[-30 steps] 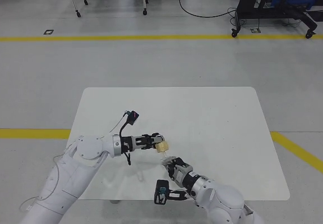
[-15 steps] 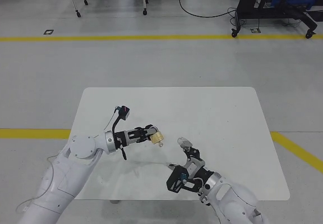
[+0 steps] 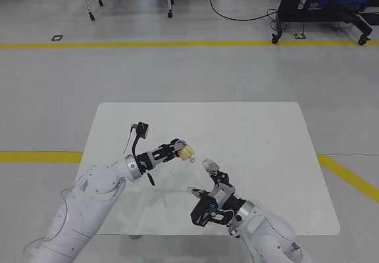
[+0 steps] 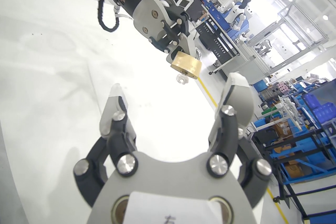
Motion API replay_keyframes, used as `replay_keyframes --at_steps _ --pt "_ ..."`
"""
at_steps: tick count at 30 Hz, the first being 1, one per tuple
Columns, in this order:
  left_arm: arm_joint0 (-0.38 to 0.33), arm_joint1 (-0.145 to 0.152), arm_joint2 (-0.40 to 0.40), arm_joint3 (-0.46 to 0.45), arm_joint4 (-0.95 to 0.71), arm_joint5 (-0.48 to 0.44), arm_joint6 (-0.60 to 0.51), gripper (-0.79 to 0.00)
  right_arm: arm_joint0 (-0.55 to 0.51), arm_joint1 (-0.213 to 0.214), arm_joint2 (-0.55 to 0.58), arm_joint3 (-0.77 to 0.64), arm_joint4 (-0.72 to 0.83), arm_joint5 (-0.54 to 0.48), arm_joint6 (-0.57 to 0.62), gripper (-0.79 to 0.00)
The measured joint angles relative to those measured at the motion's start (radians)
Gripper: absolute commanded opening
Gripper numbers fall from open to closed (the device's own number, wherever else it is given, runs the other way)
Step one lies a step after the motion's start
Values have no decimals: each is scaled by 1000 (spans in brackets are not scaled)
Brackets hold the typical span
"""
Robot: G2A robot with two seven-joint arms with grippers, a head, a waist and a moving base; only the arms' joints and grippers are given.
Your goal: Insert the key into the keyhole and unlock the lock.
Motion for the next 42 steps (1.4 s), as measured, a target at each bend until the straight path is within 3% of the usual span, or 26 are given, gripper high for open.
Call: replay_keyframes --at_steps 3,12,24,26,28,42 --pt "5 -3 5 -7 22 -2 23 -785 15 -4 -12 12 -14 31 0 -489" --pt "12 -9 8 -15 31 2 29 -785 46 -17 -67 51 -102 101 47 -440" --pt "24 -12 -3 -22 25 -5 12 -785 66 -32 -111 75 -171 150 123 -489" --pt "24 -12 -5 -22 27 -3 12 -785 71 -36 -119 81 -179 160 135 -588" --pt "25 -13 -6 -24 28 -2 11 -785 74 -39 -125 84 -190 170 147 -785" --pt "23 -19 -8 -21 38 -12 3 -785 79 -51 -128 98 -188 179 160 -785"
